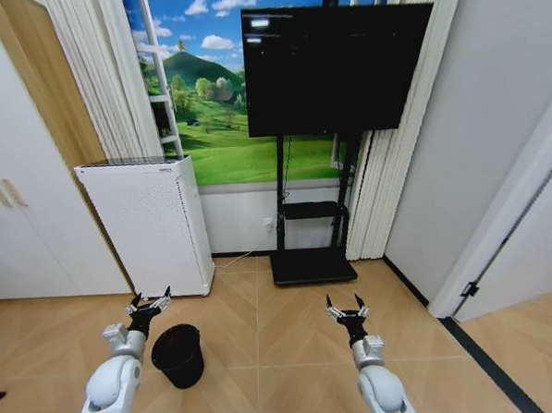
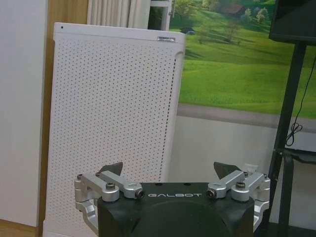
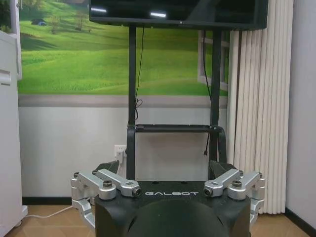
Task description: Pick up the trash bin and place the garbage on the floor into it.
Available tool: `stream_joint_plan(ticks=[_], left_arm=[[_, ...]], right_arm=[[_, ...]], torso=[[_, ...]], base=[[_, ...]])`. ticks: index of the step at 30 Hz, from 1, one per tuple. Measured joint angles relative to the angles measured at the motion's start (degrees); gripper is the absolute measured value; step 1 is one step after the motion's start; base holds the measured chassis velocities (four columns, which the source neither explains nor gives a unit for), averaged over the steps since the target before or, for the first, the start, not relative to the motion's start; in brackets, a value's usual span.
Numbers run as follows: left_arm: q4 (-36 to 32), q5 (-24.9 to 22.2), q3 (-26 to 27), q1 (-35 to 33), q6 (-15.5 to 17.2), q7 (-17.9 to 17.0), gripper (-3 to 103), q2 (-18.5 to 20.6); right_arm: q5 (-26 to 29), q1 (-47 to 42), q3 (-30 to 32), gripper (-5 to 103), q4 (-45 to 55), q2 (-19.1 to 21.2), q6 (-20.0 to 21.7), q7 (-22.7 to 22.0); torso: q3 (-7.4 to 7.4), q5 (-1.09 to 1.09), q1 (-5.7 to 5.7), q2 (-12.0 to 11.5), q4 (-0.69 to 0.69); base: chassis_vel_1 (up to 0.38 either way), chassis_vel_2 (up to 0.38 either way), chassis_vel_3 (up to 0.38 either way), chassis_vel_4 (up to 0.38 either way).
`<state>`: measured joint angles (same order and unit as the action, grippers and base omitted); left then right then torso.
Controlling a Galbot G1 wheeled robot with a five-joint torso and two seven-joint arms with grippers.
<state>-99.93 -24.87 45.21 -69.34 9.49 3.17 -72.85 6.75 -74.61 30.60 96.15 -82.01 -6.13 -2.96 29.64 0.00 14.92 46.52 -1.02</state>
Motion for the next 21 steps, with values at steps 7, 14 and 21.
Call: stream_joint_plan(ticks=[7,14,21], left_arm=[[-0.8,0.11,0.33,-0.65,0.01,-0.14,100,-0.09],[-1.58,0.32,0.29,-0.75,0.29,-0.35,100,-0.4],[-2.04,0.38,0.18,-0.82,0.48,-0.6,100,-0.58]], right_arm=[[0.47,-0.56,0.44,100,0.79,-0.19,1.93,0.28],[0.52,-0.6,0.74,100,0.1,0.04,1.13,0.73],[0.2,-1.14,1.55,100,-0.23,0.17,0.37,1.69]], torso=[[-0.03,0.0,-0.01,-0.07,0.0],[-0.16,0.0,-0.09,-0.27,0.0],[-0.24,0.0,-0.18,-0.4,0.0]], base=[[0.004,-0.008,-0.006,0.003],[0.102,-0.105,-0.11,0.115],[0.205,-0.226,-0.212,0.213]])
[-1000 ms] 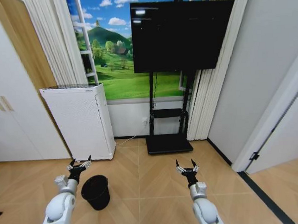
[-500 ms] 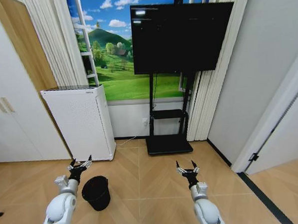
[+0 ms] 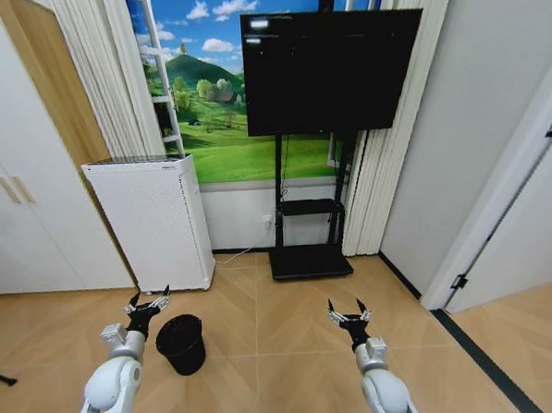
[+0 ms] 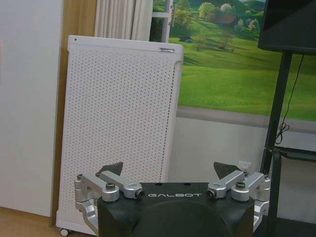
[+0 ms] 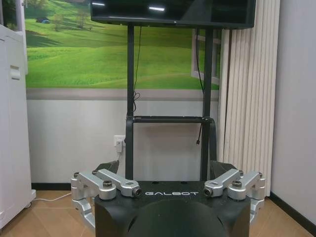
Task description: Pick up the trash bin and place the garbage on the floor into it.
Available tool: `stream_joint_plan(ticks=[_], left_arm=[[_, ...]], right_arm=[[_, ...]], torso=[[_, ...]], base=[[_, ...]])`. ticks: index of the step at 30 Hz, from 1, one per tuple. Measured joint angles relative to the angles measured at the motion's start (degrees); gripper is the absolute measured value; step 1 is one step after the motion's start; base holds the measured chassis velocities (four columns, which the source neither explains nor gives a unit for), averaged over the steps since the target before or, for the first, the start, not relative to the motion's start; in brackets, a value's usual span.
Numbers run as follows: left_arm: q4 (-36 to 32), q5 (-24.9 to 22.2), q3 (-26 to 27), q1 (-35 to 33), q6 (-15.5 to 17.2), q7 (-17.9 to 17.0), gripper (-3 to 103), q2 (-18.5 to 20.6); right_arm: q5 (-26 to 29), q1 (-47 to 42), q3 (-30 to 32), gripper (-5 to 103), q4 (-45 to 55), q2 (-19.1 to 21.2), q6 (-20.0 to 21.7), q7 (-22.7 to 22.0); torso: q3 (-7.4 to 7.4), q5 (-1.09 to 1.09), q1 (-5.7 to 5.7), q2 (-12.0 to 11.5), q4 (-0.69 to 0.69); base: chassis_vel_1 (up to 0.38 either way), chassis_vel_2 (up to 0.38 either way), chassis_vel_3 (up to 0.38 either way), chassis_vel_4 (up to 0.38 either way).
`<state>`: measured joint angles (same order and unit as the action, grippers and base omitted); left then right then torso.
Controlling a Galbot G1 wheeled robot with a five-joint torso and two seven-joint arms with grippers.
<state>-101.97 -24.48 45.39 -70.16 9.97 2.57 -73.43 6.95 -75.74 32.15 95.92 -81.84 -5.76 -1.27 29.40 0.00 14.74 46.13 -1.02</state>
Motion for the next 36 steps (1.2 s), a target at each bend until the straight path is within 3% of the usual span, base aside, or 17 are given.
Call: stream_joint_plan(ticks=[26,29,36], left_arm=[[-0.37,-0.33,0.07,-0.26,0.2,-0.28,100,0.12],[-0.45,-0.34,0.17,-0.52,0.17,-0.29,100,0.1],[-0.45,-0.57,0.17,-0.7,0.06,-0.27,100,0.44]], right_arm=[[-3.52,-0.27,1.38,100,-2.08,-0.37,-0.79,-0.46],[-3.48,-0.23,1.37,100,-2.28,-0.42,-1.22,-0.6],[-3.68,-1.03,1.44,100,-2.04,-0.37,-1.36,-0.97]], torso=[[-0.16,0.01,-0.14,-0.21,-0.01],[-0.16,0.0,-0.14,-0.23,0.03],[-0.14,0.0,-0.07,-0.31,-0.03]], base=[[0.349,-0.287,-0.353,0.288],[0.102,-0.071,-0.141,0.119],[-0.069,0.011,0.057,-0.006]])
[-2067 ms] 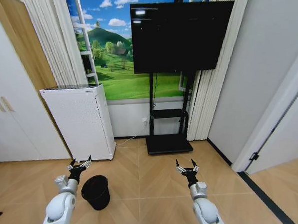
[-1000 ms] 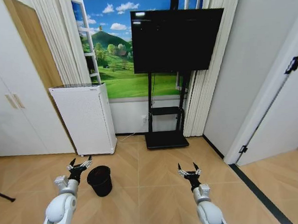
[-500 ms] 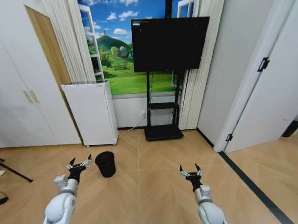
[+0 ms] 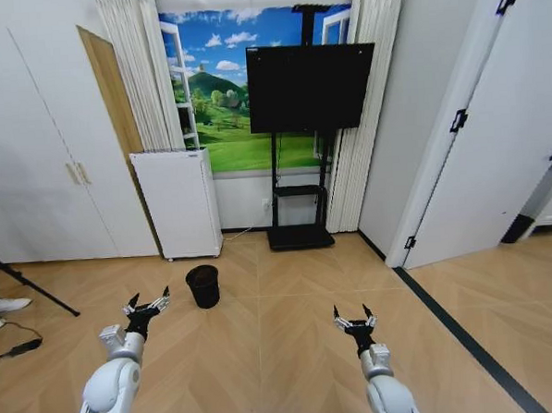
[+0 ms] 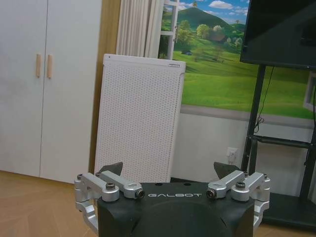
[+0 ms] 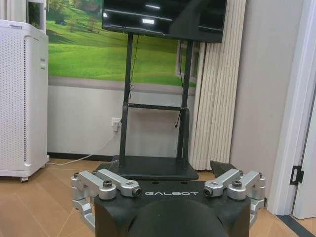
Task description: Pick up the trash bin and place the garbage on the floor into it.
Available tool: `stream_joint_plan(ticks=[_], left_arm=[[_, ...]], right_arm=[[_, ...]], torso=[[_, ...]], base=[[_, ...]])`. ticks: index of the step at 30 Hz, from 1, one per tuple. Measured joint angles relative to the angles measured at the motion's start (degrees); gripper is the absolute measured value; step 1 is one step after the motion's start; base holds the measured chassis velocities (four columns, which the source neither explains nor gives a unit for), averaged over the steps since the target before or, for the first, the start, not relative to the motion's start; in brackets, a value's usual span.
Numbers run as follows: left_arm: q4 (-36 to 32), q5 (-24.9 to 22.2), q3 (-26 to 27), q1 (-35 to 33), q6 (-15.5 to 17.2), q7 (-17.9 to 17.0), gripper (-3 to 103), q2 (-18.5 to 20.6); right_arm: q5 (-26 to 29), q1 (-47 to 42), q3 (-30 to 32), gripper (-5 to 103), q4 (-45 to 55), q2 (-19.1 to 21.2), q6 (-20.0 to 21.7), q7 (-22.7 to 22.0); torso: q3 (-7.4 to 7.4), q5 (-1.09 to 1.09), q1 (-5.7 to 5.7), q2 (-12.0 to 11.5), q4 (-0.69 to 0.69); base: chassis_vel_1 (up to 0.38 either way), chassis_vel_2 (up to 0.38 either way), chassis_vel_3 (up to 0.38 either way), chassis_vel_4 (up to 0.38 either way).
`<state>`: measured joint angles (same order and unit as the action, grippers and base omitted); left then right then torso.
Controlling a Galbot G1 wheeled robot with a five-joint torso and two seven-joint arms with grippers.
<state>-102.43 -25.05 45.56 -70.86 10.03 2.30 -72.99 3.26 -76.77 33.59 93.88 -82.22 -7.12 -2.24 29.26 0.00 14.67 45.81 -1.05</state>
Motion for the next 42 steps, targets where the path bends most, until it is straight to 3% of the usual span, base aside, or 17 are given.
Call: stream_joint_plan(ticks=[12,42], left_arm=[[-0.56,-1.21,0.65,-0.69,-0.11,0.01,100,1.42],[0.31,-0.76,0.21,0.12,-0.08,0.04,100,0.83]], right_arm=[[-1.08,-1.21,-0.62,100,1.89,-0.39,1.06,-0.95],[-1.16,-1.01,-0.41,100,0.52,-0.08,1.06,-1.03]], torso=[[-0.04,0.0,-0.06,0.01,0.04],[-0.05,0.0,-0.05,-0.02,0.03]], base=[[-0.017,0.012,0.016,-0.014],[0.014,0.013,-0.014,-0.015]])
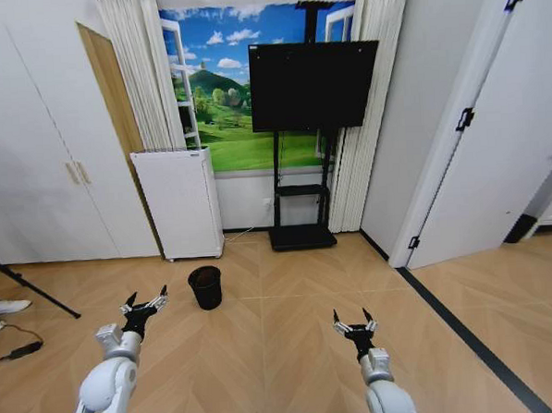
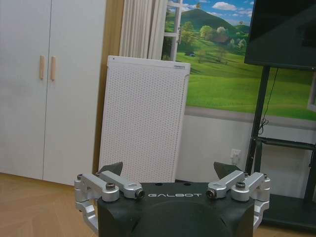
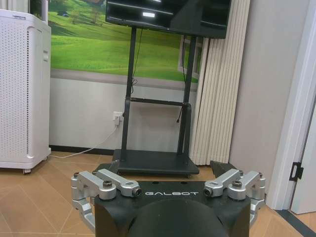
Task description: Pick up the trash bin and place the garbage on the floor into it.
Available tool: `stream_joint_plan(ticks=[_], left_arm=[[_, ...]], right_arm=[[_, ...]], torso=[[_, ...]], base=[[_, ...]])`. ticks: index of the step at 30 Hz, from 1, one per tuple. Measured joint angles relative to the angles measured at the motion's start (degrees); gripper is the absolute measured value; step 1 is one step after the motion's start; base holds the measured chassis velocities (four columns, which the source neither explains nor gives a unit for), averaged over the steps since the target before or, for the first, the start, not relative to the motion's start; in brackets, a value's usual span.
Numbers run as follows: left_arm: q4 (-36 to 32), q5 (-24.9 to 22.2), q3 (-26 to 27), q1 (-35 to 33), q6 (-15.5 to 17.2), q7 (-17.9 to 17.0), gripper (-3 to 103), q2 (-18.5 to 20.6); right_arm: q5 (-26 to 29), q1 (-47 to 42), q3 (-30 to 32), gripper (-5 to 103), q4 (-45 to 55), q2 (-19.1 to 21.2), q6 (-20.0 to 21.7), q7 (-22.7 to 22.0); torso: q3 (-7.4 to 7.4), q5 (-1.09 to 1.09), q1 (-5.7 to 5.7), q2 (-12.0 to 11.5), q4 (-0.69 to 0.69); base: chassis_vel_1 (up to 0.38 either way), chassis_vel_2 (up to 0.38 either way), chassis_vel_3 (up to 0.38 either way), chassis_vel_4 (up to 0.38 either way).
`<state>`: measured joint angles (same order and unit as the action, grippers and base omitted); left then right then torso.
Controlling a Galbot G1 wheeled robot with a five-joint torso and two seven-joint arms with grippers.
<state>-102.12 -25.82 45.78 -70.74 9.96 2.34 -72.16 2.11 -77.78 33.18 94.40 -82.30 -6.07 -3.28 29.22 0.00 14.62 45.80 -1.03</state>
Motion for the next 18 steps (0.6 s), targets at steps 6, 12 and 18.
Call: stream_joint_plan(ticks=[6,12,18], left_arm=[[0.0,0.11,-0.16,0.05,0.04,0.01,100,-0.18],[-0.02,0.2,-0.18,-0.11,0.04,0.03,100,-0.22],[-0.18,0.2,-0.15,-0.22,0.11,0.04,100,-0.27]], right_arm=[[0.0,-0.29,0.3,100,-0.11,0.05,-0.24,0.06],[0.0,-0.5,0.5,100,-0.1,0.05,-0.5,0.09],[0.0,-0.54,0.5,100,-0.11,0.03,-0.54,0.11]], torso=[[0.0,0.0,0.0,0.0,0.0],[0.0,0.0,0.0,0.0,0.0],[0.0,0.0,0.0,0.0,0.0]], base=[[0.0,0.0,0.0,0.0],[0.0,0.0,0.0,0.0],[0.0,0.0,0.0,0.0]])
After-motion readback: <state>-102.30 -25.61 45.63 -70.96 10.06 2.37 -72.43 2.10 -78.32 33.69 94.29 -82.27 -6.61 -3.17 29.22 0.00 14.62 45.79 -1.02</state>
